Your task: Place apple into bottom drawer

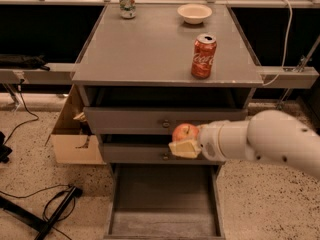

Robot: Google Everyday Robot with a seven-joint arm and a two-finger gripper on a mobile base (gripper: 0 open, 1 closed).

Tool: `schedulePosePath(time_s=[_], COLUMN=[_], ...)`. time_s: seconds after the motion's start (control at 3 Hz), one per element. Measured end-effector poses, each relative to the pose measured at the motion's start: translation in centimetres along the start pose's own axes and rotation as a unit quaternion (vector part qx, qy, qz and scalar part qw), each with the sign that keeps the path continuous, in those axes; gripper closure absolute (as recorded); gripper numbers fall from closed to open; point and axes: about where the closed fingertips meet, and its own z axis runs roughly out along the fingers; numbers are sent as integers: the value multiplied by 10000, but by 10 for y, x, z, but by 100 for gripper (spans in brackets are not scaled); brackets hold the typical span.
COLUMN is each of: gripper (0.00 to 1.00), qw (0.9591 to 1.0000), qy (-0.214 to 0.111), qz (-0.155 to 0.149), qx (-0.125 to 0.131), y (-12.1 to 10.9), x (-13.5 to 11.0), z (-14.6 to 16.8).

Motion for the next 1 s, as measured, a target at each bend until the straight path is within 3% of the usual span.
schedulePosePath(time_s=[0.33,0.67,1.0], gripper=[100,100,100], qw=[9972,9963,9964], qy=[98,-54,-63], qz=[711,754,743], qx=[189,407,410], y=[-13,-22,-22], x=[83,87,85], z=[38,43,42])
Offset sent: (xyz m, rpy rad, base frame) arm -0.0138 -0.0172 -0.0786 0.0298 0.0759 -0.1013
